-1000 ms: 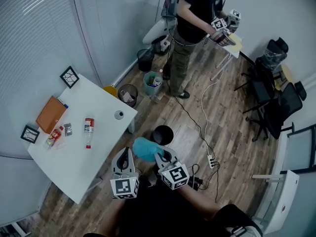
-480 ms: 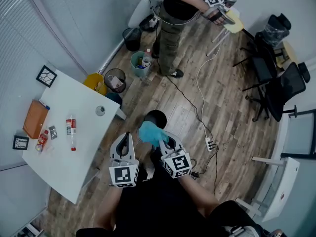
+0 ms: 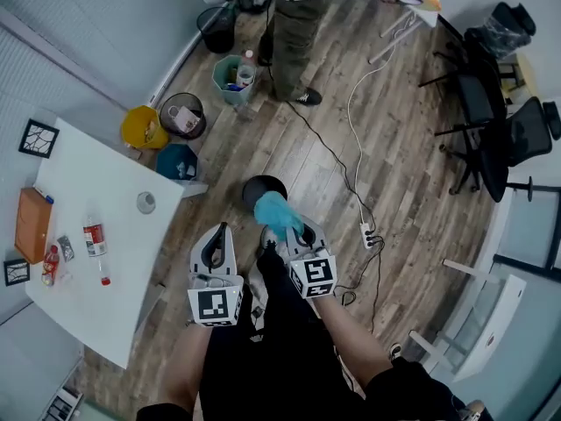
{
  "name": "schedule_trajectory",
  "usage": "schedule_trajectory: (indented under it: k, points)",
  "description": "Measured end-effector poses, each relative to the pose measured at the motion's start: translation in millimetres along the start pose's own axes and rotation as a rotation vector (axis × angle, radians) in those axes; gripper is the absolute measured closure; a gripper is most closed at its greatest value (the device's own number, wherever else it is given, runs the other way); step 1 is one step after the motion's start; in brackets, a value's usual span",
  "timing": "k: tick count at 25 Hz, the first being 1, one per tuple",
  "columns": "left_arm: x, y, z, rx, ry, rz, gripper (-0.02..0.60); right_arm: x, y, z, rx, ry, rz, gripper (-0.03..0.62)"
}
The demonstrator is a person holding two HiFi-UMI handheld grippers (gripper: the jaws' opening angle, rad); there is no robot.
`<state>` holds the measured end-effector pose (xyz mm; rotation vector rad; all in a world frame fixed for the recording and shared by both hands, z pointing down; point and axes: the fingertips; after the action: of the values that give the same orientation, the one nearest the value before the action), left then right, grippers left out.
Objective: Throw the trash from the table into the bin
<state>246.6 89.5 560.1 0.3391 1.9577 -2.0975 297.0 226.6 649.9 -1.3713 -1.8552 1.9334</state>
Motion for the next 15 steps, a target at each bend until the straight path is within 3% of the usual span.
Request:
schedule_trajectory:
  k: [7,15]
  points:
    - [-61.2,-69.5,5.7,0.109,0.032,0.054,0.584,-89.4,-104.2,-45.7,-0.021,-0.022,0.178,0.588]
    - [-95.6,-170.7,17.8,0.162,0.068,0.15,0.583,-174.5,-251.6,-81.9,-0.064,-0.06,0.4,0.588]
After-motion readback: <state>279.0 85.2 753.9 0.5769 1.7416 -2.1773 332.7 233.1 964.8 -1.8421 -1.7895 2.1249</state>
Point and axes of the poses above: the fingertips, and each gripper's own axes: x backward along the fingers, z to its left, y out of its top, and after that the axes turned 3 degrees about -x, right-handed
